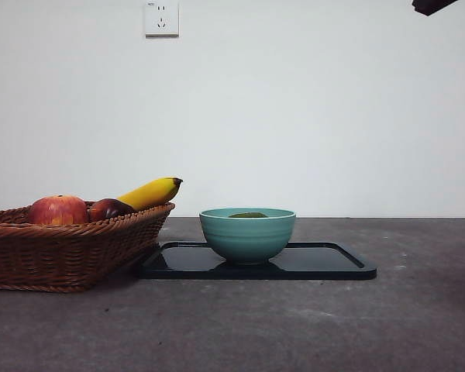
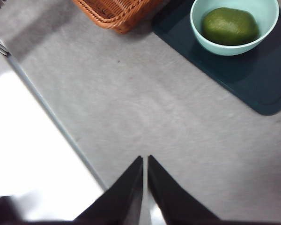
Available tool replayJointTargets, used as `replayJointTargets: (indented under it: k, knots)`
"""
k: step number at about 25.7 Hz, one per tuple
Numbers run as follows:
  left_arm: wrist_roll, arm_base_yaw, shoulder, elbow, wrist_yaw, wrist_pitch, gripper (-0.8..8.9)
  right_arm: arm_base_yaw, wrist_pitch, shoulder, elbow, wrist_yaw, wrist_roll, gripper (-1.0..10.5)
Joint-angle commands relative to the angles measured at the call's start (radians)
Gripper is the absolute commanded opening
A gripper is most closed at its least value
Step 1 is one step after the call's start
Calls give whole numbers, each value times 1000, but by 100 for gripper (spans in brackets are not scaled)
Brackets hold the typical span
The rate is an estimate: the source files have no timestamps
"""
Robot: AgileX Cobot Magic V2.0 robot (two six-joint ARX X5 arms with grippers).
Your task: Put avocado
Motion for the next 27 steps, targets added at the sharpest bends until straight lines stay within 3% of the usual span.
replayJointTargets:
  k: [1,4,7,10,13,21,27]
  knots:
    - [-2,3,-2,-20,-2,-11,9,-13,10,-21,8,42,-43,8]
    - [-2,3,-2,-20,-2,-11,9,-106,11,-86,8,46,-52,8]
    - [-2,3,-2,-20,-2,-11,9,-280,80,-196,4,46,-74,8]
    - [-2,3,-2,-20,-2,-11,9,-422,345,-315,-80,45,-84,8]
    - [-2,3,-2,-20,-2,-11,9,-513,616,-443,-283,47,-58,8]
    - [-2,3,-2,-20,-2,-11,9,-547,935,-676,-675,180,-4,8]
    - [-2,3,-2,-20,-2,-11,9,-547,967,-797,-829,205,43,8]
